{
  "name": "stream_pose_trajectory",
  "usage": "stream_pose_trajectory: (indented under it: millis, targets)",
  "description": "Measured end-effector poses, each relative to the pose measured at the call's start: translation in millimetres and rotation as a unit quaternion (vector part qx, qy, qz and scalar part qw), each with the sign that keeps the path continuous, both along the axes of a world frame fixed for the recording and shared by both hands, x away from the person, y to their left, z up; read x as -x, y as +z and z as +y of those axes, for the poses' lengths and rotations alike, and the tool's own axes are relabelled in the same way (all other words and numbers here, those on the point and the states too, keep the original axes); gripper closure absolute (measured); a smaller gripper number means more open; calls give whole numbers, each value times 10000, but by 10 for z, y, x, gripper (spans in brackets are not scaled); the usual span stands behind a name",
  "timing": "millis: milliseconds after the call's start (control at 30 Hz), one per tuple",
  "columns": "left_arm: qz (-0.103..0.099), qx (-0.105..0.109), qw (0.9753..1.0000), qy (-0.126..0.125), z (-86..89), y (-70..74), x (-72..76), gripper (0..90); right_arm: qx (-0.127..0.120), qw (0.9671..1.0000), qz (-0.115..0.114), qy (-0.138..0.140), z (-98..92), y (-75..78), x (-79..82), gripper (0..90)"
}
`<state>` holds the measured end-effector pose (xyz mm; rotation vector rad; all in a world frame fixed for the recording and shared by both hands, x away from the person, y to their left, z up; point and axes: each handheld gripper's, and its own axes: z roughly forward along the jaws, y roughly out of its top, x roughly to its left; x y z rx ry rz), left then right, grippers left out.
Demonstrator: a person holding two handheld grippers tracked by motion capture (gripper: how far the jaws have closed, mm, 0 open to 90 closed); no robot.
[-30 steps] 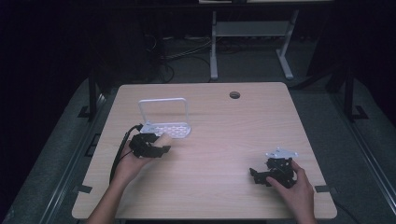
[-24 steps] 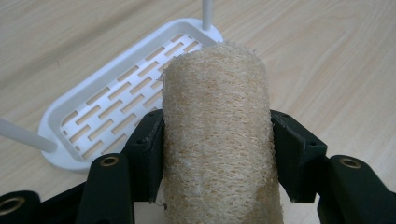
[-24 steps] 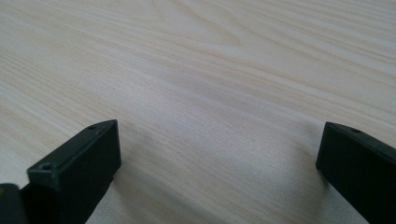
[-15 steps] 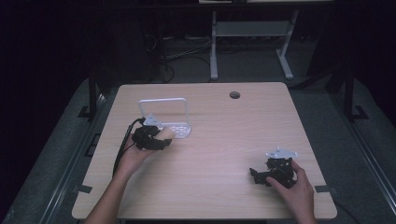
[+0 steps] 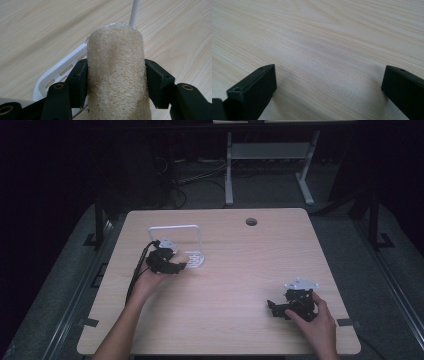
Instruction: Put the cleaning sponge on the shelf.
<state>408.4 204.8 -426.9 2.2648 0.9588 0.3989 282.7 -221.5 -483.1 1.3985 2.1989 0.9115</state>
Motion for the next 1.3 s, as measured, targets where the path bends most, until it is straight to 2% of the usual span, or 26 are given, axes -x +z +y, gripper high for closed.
stream_pose_trajectory:
  millis: [267,333,367,433,600,967,1300]
  targets:
    - [9,-80,10000,-25,-88,-54,-106,412,-1,10000,0,0,0,0,0,0]
    - [-45,-145,9999,-46,-113,-60,-132,412,-1,10000,-1,0,0,0,0,0]
    - [-70,-113,9999,-34,-121,-64,-139,412,-1,10000,0,-1,0,0,0,0]
    - [2,-152,9999,-46,-137,-74,-169,412,-2,10000,0,-1,0,0,0,0]
    - [-5,-331,9994,-38,-173,-106,-227,412,-1,10000,0,-1,0,0,0,0]
    - [72,-491,9988,-48,-200,-163,-299,409,-2,10000,0,-1,0,0,0,0]
    - [88,-465,9989,-32,-206,-199,-318,393,-2,10000,-1,-1,0,0,0,0]
